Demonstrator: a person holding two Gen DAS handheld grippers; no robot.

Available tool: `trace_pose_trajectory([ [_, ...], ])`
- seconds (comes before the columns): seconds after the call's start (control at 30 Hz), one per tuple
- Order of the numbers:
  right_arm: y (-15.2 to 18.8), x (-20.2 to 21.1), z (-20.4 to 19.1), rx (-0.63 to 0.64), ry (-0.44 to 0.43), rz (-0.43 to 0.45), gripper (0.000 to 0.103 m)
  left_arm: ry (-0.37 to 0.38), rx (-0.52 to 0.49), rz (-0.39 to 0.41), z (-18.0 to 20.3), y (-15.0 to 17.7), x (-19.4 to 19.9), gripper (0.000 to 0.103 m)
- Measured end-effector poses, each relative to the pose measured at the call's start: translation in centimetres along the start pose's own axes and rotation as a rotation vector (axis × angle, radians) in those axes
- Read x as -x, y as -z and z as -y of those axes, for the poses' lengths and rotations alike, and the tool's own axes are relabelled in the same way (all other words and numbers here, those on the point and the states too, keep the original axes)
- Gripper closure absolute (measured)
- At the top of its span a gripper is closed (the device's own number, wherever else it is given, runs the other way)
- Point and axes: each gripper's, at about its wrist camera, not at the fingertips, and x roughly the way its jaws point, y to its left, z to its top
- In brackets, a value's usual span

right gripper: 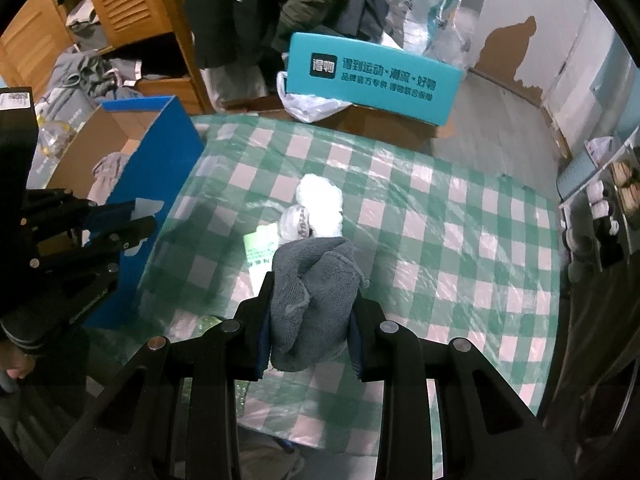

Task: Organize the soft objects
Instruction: 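Carry the grey balled sock and white item over the cardboard box with both grippers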

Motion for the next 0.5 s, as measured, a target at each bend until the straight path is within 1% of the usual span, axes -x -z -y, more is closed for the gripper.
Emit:
trace_pose_trajectory([
  [0.5, -1.1, 0.7, -3.0, 0.055, -0.034, 0.023, 0.074, -0.040, 0.025, 0.046, -2.3, 1.0, 2.2, 0.089],
])
